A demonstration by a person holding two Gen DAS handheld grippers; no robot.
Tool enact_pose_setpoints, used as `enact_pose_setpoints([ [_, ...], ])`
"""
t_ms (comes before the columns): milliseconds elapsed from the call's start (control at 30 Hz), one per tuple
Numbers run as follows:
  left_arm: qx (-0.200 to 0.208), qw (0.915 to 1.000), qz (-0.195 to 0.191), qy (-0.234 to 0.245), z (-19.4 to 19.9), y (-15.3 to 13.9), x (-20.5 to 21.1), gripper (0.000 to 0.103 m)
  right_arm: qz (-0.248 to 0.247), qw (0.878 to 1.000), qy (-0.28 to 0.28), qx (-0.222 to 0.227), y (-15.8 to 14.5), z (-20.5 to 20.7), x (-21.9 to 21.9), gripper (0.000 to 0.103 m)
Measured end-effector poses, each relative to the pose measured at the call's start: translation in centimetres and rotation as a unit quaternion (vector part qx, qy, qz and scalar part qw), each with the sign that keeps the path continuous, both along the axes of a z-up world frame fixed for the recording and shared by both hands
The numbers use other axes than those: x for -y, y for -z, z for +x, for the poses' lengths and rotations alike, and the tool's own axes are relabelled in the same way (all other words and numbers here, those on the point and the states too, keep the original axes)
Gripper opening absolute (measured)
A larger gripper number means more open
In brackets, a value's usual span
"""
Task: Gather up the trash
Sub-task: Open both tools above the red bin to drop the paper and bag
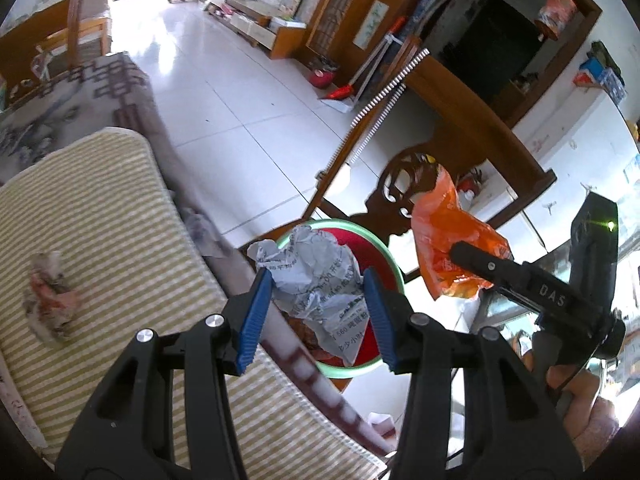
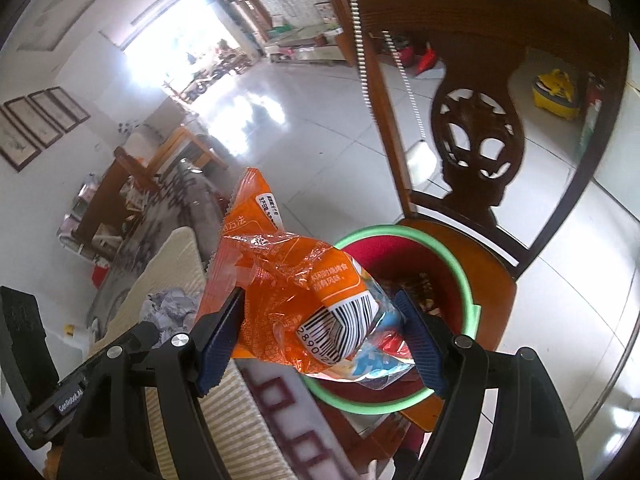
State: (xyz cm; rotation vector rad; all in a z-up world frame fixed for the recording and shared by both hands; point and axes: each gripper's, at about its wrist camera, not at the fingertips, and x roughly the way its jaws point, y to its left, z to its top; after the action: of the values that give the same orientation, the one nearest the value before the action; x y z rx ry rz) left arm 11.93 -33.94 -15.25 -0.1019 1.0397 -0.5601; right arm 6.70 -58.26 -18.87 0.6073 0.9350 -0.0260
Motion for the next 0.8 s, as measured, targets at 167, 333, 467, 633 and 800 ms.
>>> enact_pose_setpoints([
  [167, -0.013, 0.9995, 0.010, 0.027, 0.2, 1.1, 2.2, 0.046, 0.006, 1.000, 0.015, -0.008, 0.6, -0.1, 1.7, 0.074],
  [333, -0.026, 0.9988, 0.015, 0.039, 0.6, 2.0, 3.5, 0.046, 0.009, 1.000, 0.024, -0.009, 0.9, 0.0, 2.8, 0.074],
  [467, -0.031, 0.9984, 0.019, 0.044, 0.8, 2.6, 4.2, 0.048, 0.012, 0.999, 0.028, -0.011, 1.0, 0.3, 3.3, 0.074],
  [633, -0.034, 0.9983, 0.016, 0.045, 0.9, 2.7, 4.3, 0.066, 0.032, 0.999, 0.035, -0.020, 1.6, 0.7, 3.6, 0.084],
  [800, -0.031, 0.9984, 0.018, 0.043, 0.7, 2.4, 3.8, 0.066, 0.035, 0.999, 0.035, -0.022, 1.6, 0.8, 3.4, 0.084],
])
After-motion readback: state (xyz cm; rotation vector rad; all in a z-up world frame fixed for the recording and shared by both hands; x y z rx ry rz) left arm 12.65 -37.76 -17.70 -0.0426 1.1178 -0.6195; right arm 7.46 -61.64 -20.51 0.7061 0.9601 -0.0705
